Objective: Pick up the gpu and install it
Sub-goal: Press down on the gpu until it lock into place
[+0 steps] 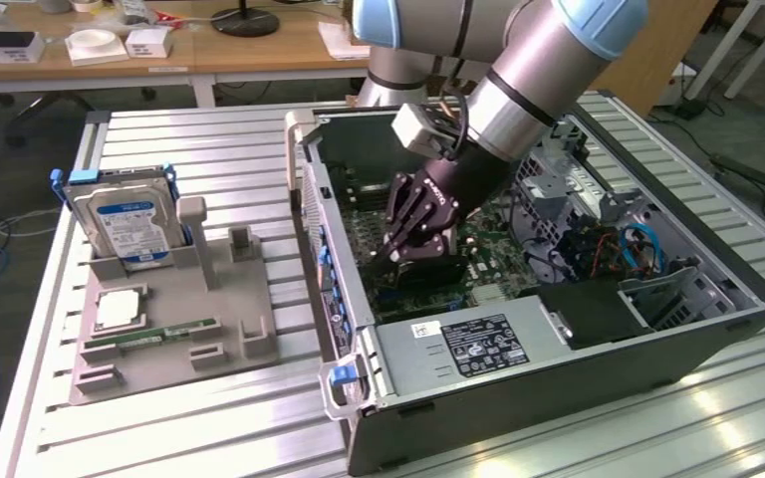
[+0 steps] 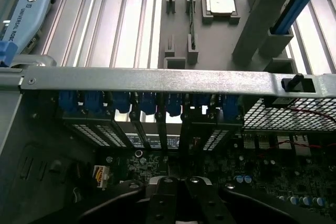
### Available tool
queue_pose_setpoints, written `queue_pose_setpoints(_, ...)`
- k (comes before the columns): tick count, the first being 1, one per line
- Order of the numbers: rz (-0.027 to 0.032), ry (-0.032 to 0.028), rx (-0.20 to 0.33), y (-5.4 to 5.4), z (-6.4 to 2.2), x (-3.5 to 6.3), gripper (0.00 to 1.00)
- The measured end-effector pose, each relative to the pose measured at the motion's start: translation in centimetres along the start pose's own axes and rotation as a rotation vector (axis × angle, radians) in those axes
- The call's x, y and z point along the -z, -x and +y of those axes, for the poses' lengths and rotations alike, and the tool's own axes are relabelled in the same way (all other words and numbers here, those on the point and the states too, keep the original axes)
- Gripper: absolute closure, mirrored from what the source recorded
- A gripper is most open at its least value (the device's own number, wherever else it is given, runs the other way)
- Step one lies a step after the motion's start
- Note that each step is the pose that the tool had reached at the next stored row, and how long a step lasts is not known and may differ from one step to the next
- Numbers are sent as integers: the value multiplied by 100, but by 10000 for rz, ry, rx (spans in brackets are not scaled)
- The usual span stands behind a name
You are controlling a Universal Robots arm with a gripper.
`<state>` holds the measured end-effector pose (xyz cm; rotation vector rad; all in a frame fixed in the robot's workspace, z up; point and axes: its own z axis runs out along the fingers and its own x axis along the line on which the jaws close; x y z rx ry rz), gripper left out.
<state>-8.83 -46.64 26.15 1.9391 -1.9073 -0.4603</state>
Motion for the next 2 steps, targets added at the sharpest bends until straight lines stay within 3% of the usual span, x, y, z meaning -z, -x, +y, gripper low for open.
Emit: queue_pose_setpoints(2,1,0,0,0,0,0,90)
